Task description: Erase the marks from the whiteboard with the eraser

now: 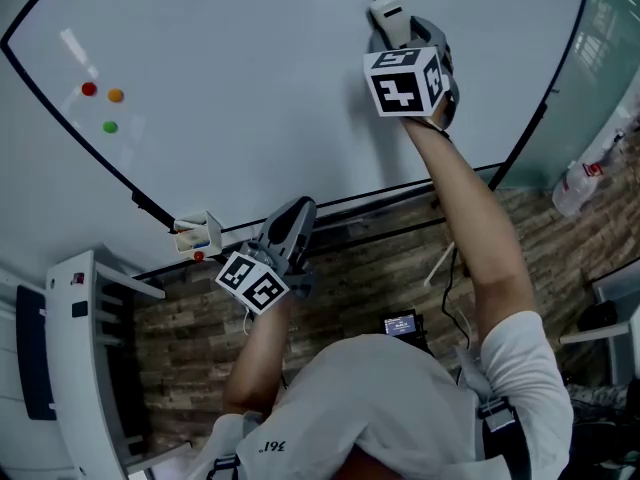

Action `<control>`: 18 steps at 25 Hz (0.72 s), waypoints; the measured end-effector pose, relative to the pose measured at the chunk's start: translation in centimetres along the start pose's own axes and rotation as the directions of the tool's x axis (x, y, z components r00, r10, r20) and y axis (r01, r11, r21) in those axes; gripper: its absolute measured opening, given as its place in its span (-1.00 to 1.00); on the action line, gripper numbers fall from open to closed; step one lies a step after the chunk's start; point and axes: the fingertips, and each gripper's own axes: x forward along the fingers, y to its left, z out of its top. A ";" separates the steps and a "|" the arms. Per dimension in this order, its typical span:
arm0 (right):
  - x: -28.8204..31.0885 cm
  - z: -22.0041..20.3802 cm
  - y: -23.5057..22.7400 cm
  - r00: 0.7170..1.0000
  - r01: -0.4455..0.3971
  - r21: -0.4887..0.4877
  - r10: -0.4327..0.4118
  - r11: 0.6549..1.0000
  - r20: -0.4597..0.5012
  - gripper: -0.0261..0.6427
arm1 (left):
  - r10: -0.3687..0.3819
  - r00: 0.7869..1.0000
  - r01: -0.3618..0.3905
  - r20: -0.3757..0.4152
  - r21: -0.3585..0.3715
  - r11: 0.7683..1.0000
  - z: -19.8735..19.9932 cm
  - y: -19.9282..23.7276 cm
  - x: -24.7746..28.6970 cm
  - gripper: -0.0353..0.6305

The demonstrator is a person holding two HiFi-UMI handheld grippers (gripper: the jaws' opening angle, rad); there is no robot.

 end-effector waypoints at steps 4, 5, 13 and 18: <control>-0.3 -0.6 -1.2 1.000 0.023 0.036 -0.023 0.999 -0.007 -0.17 | 0.018 1.000 -0.018 0.001 0.001 1.000 0.3 0.6 -1.0 -0.85; -0.4 -0.7 -1.4 1.000 0.025 0.048 -0.025 0.999 -0.007 -0.17 | 0.021 1.000 -0.021 0.001 0.000 1.000 0.4 0.7 -1.3 -0.85; -1.1 2.1 -0.2 0.999 0.012 0.011 -0.013 1.000 0.040 -0.17 | 0.041 0.999 -0.041 0.006 -0.003 0.999 0.9 1.2 -3.3 -0.85; -0.5 3.2 1.6 1.000 0.006 -0.001 -0.006 1.000 0.027 -0.17 | 0.060 0.998 -0.060 0.016 -0.004 0.998 1.6 2.1 -5.1 -0.84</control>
